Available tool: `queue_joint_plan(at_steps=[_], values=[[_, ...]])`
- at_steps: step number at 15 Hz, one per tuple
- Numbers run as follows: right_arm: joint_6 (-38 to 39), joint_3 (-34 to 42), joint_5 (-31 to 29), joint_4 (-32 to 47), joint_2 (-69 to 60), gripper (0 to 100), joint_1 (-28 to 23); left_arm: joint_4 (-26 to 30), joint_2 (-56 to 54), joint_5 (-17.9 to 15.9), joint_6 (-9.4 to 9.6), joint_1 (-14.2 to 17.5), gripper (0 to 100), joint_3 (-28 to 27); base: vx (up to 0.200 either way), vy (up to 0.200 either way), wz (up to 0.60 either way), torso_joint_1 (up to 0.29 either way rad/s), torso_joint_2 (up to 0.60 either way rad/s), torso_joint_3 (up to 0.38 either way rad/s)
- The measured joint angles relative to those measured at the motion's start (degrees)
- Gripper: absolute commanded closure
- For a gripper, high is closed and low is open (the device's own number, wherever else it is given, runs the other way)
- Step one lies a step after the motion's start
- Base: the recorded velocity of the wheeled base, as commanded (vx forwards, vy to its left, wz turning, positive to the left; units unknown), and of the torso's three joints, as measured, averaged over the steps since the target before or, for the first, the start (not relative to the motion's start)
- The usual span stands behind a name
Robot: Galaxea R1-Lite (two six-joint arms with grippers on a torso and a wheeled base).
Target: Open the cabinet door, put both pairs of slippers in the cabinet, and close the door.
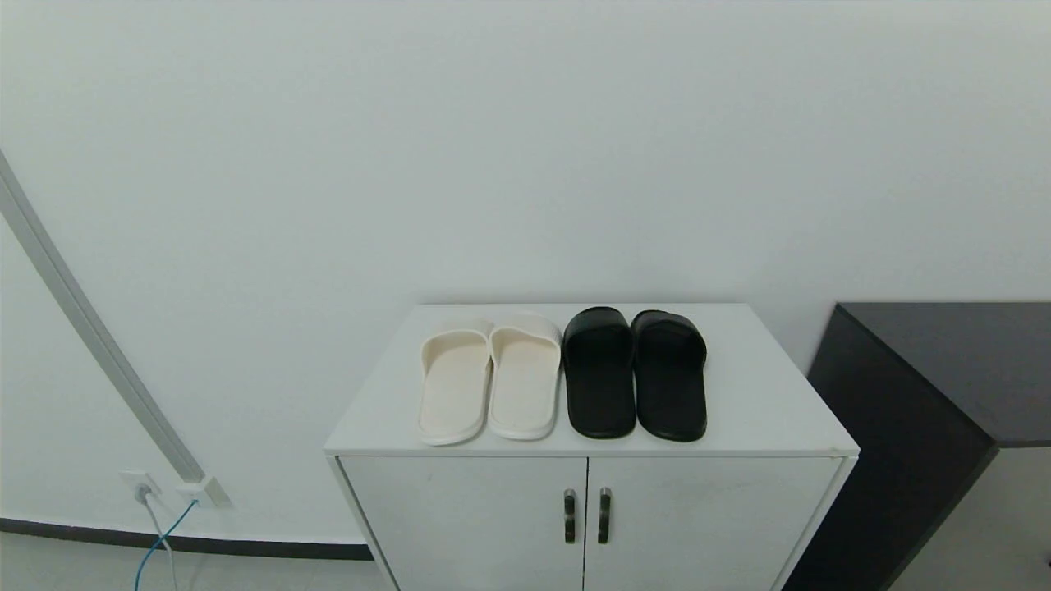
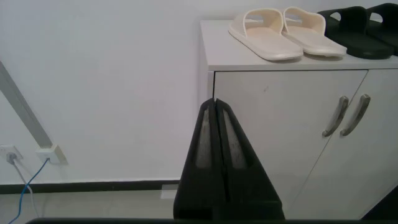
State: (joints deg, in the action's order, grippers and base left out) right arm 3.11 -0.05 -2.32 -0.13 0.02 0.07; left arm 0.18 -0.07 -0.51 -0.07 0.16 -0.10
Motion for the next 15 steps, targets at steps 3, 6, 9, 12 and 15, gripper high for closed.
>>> queue_joint_plan(at_steps=[3,6,9,12,15], values=[[-0.11,-0.05,0.68,0.09,0.00,0,0.00,0.00,0.00,-0.02,0.00,0.00,100,0.00,0.000,0.000,0.00,0.000,0.00,0.000],[-0.11,-0.05,0.68,0.13,-0.02,0,0.00,0.00,0.00,-0.02,-0.04,0.00,100,0.00,0.000,0.000,0.00,0.000,0.00,0.000],[0.45,-2.38,0.62,0.67,0.77,0,0.13,0.00,0.00,0.00,-0.04,0.00,100,0.00,0.000,0.000,0.00,0.000,0.00,0.000],[1.40,-4.72,3.60,2.84,4.44,0,0.39,0.00,0.00,0.02,-0.11,0.00,100,0.00,0.000,0.000,0.00,0.000,0.00,0.000],[1.45,-7.03,5.97,0.23,11.41,0,0.44,0.00,0.00,0.00,-0.09,0.00,100,0.00,0.000,0.000,0.00,0.000,0.00,0.000]])
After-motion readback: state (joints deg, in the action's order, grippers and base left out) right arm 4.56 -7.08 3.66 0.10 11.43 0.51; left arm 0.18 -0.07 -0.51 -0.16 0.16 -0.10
